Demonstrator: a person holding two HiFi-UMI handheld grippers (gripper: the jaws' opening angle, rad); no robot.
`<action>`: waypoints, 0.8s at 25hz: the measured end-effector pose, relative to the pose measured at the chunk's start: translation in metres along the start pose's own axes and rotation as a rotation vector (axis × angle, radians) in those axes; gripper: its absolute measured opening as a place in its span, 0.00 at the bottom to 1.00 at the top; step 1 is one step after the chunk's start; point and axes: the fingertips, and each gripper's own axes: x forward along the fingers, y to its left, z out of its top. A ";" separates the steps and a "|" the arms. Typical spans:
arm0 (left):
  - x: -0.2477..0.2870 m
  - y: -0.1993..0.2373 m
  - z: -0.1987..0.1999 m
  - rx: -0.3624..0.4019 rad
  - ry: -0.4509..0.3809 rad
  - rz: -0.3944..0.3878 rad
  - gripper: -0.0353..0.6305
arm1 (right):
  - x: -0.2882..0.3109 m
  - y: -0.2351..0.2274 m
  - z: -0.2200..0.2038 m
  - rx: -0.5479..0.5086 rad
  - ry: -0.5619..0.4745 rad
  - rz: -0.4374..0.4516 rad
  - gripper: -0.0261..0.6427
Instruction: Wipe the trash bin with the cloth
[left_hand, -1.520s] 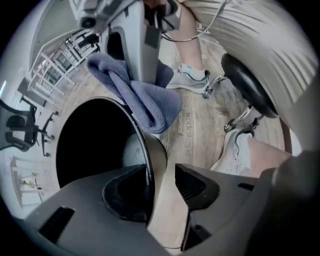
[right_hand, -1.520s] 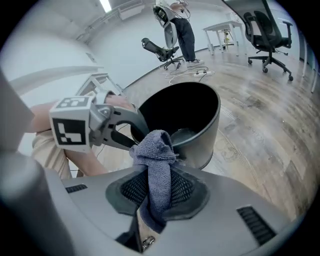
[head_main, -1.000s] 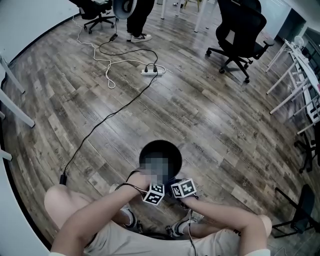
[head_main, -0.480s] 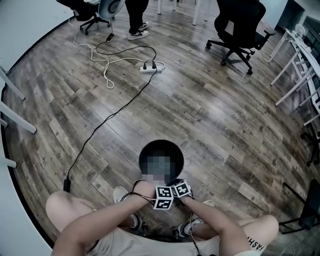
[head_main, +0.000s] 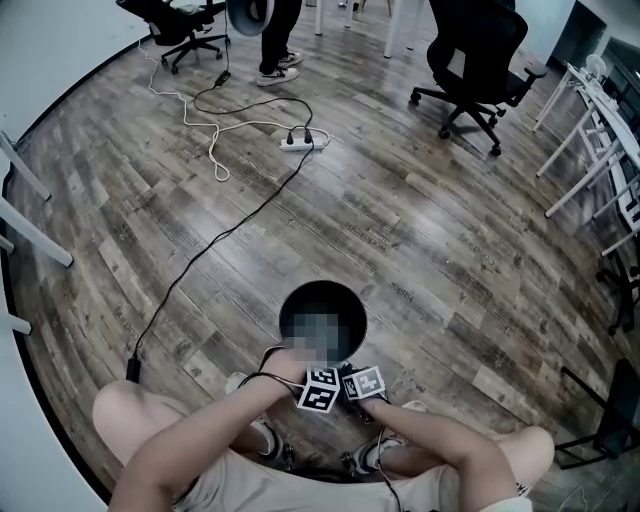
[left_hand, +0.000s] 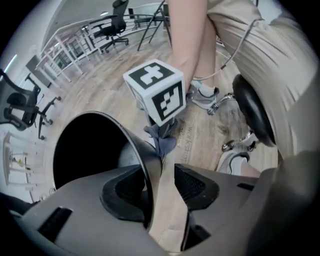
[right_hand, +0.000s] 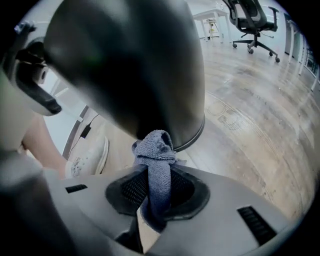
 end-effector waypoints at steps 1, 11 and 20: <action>-0.002 0.001 -0.008 0.028 0.013 -0.001 0.33 | -0.011 0.006 0.000 -0.011 0.005 0.006 0.16; 0.002 0.009 -0.062 0.134 0.072 0.034 0.34 | -0.119 0.059 0.061 -0.065 -0.089 0.085 0.16; 0.006 0.010 -0.051 0.191 0.084 0.063 0.16 | -0.108 0.064 0.078 0.044 -0.086 0.118 0.16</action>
